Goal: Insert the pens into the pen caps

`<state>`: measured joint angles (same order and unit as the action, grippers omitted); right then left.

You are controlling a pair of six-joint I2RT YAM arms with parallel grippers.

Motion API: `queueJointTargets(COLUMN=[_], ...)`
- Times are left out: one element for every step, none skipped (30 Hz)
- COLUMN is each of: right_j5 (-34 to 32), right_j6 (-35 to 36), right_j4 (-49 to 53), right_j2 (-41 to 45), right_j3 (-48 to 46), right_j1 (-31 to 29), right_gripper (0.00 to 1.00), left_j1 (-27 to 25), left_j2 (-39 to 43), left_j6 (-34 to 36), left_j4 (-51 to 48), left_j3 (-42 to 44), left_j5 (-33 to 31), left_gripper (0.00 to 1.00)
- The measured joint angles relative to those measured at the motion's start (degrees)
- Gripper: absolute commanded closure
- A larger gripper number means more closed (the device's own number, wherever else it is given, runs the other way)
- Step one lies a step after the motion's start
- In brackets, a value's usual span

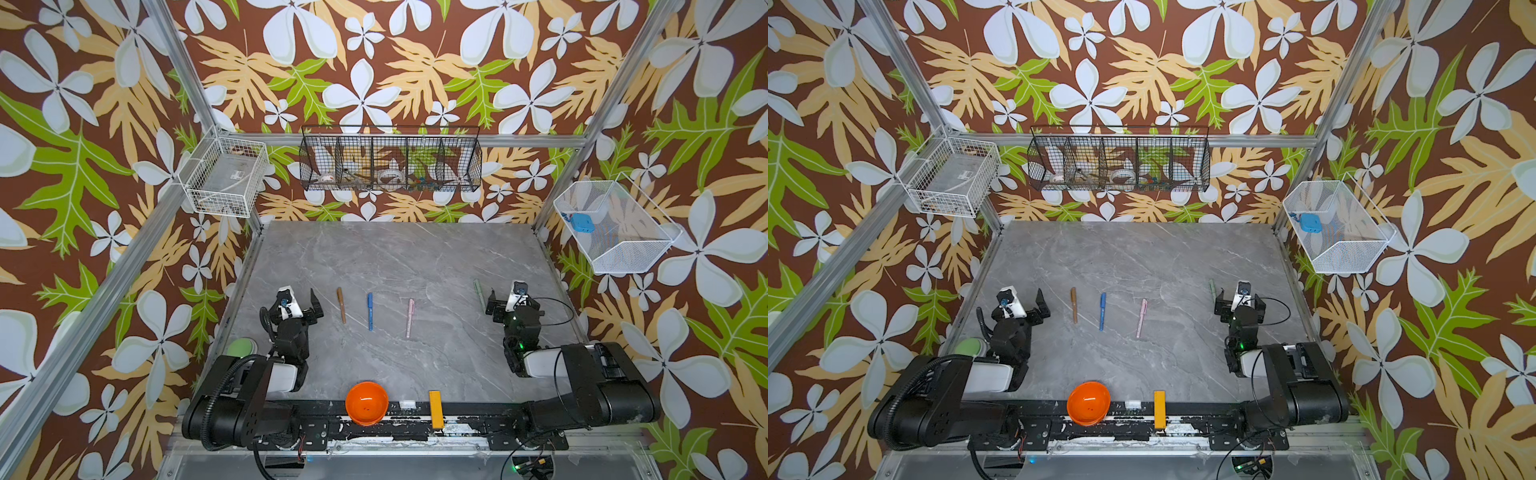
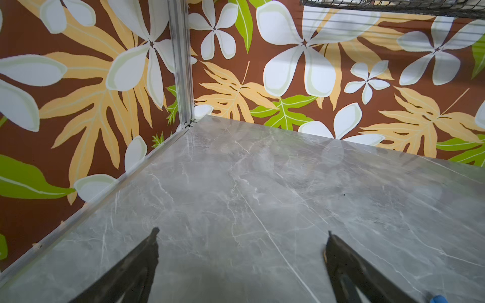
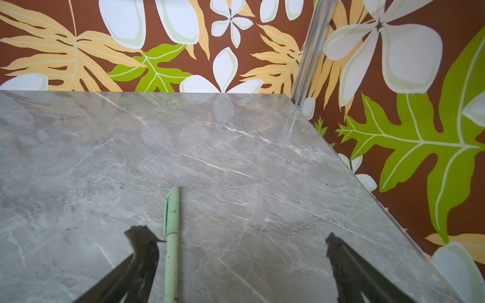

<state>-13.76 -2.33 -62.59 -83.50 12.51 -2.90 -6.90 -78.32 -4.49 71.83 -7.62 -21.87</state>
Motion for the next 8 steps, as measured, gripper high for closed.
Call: queueJointTargets(right_j5=[0.04,0.04,0.02,0.02,0.02,0.02,0.02,0.02], right_j6=[0.0,0.02,0.02,0.02,0.02,0.02,0.02,0.02], right_j4=[0.0,0.0,-0.02,-0.02,-0.04,-0.04,-0.07,-0.09], right_j2=[0.0,0.0,0.0,0.0,0.0,0.0,0.0,0.0], right_j3=[0.0,0.0,0.0,0.0,0.0,0.0,0.0,0.0], right_j1=[0.0,0.0,0.0,0.0,0.0,0.0,0.0,0.0], right_gripper=[0.01,0.0,0.01,0.0,0.01,0.01,0.0,0.0], left_j1=[0.0,0.0,0.0,0.02,0.04,0.04,0.04,0.04], left_j2=[-0.15,-0.2,-0.2,-0.22,-0.24,-0.24,-0.26,-0.26], left_j6=[0.0,0.02,0.04,0.04,0.07,0.11,0.24,0.24], left_j4=[0.42,0.26,-0.22,-0.44,-0.42,-0.46,-0.46,-0.46], left_j3=[-0.15,-0.15,-0.22,-0.26,-0.26,-0.28,-0.28,-0.31], left_j5=[0.17,0.33,0.68,1.2,1.49,1.64,1.66,1.92], left_gripper=[0.0,0.0,0.0,0.0,0.0,0.0,0.0,0.0])
